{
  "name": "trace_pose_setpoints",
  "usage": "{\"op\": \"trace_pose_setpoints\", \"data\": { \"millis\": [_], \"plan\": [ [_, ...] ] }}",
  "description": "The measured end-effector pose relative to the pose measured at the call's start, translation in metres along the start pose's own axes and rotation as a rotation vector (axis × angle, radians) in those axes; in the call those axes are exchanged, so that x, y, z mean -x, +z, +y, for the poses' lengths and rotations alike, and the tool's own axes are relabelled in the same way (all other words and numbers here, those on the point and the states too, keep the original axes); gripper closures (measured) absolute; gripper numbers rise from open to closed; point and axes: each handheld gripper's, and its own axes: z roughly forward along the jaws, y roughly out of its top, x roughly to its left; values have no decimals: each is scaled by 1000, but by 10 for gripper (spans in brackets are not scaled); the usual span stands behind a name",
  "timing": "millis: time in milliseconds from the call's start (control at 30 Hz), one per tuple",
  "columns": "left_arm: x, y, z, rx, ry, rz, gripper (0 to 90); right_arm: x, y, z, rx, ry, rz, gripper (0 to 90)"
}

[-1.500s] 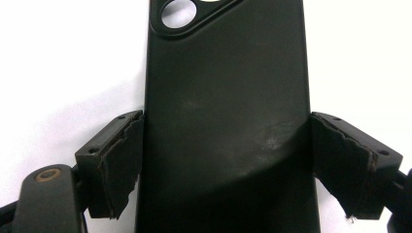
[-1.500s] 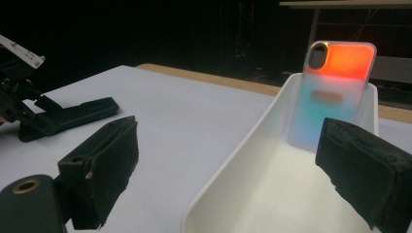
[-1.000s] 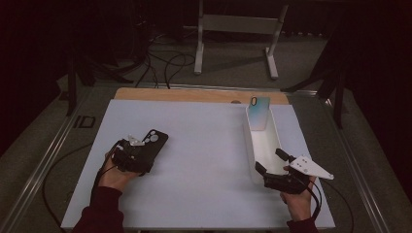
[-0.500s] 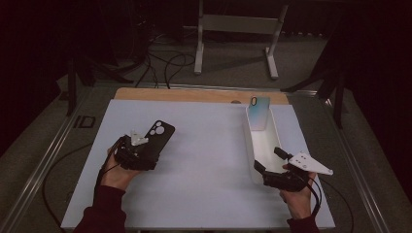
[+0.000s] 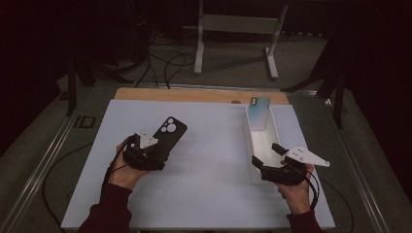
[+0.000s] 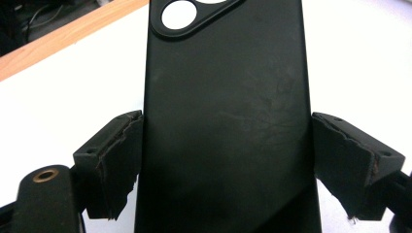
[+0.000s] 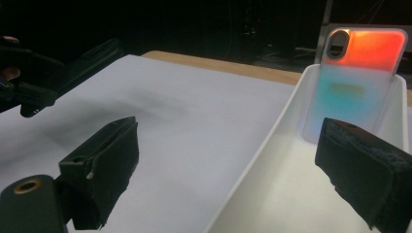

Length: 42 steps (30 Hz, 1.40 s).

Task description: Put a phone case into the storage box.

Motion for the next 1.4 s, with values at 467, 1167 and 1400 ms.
{"op": "trace_pose_setpoints", "data": {
  "millis": [467, 1167, 1400],
  "plan": [
    [23, 4, 17, 37, 72, -49, 158, -6, 8, 8, -24, -17, 27, 84],
    [52, 7, 36, 78, 162, -120, 157, -20, 29, 23, -47, -44, 81, 83],
    [64, 8, 43, 96, 200, -145, 157, -27, 36, 28, -45, -46, 106, 84]
  ]
}}
